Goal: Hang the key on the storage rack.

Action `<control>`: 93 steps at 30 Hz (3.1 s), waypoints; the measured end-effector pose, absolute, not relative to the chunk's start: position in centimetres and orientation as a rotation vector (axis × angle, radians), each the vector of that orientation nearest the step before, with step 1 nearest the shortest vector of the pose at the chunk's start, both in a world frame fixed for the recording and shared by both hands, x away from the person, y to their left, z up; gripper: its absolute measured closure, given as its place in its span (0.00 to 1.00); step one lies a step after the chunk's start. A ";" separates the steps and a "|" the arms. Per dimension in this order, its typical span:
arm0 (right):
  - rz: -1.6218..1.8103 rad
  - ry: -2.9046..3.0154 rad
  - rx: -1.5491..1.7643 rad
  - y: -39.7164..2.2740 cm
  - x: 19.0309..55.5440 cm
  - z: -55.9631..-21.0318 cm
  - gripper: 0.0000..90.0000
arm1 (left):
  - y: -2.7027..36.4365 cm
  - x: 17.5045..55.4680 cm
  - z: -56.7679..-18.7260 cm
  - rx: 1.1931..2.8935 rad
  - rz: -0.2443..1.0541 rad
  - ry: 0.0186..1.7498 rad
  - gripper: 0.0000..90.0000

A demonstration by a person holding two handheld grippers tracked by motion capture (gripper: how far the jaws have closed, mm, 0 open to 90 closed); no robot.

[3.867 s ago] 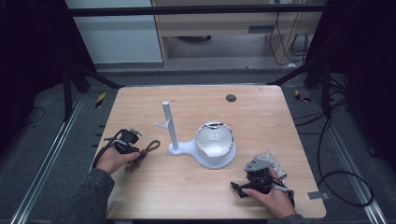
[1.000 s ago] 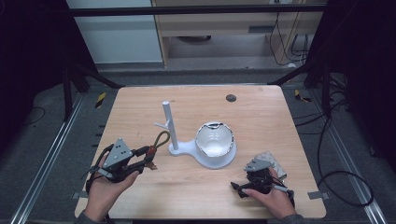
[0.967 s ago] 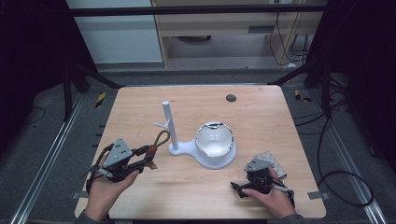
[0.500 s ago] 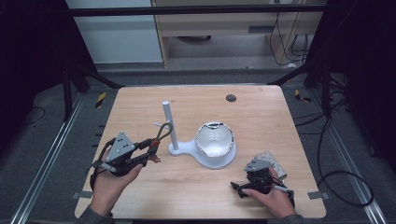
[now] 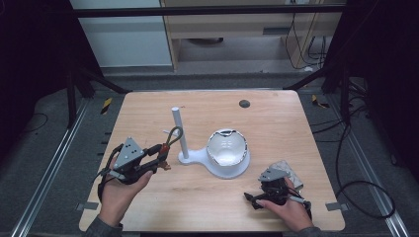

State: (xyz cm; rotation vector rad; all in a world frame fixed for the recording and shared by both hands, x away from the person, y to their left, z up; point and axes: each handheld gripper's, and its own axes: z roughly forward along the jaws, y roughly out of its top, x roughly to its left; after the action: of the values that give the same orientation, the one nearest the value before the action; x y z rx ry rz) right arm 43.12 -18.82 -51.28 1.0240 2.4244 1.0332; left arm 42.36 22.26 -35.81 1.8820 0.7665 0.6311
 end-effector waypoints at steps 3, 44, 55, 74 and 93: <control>1.033 2.424 1.024 -18.8 43.1 -51.3 0.03 | 22.2 42.3 -35.8 1.856 0.645 0.777 0.73; 1.033 2.424 1.026 -18.8 43.1 -51.3 0.03 | 21.1 44.0 -39.1 1.861 0.628 0.852 0.73; 1.037 2.421 1.023 -18.8 43.1 -51.3 0.03 | 20.7 45.3 -39.9 1.874 0.616 0.881 0.72; 1.037 2.421 1.023 -18.8 43.1 -51.3 0.03 | 19.1 47.7 -41.7 1.869 0.603 0.927 0.72; 1.035 2.417 1.042 -19.6 43.1 -50.1 0.05 | 19.1 47.7 -41.8 1.889 0.586 0.929 0.57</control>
State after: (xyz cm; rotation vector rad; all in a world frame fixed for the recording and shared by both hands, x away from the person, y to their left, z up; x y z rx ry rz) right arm 43.07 -19.56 -50.06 1.0416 2.4175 1.0345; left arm 47.70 19.10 -41.84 1.8886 0.9292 0.5863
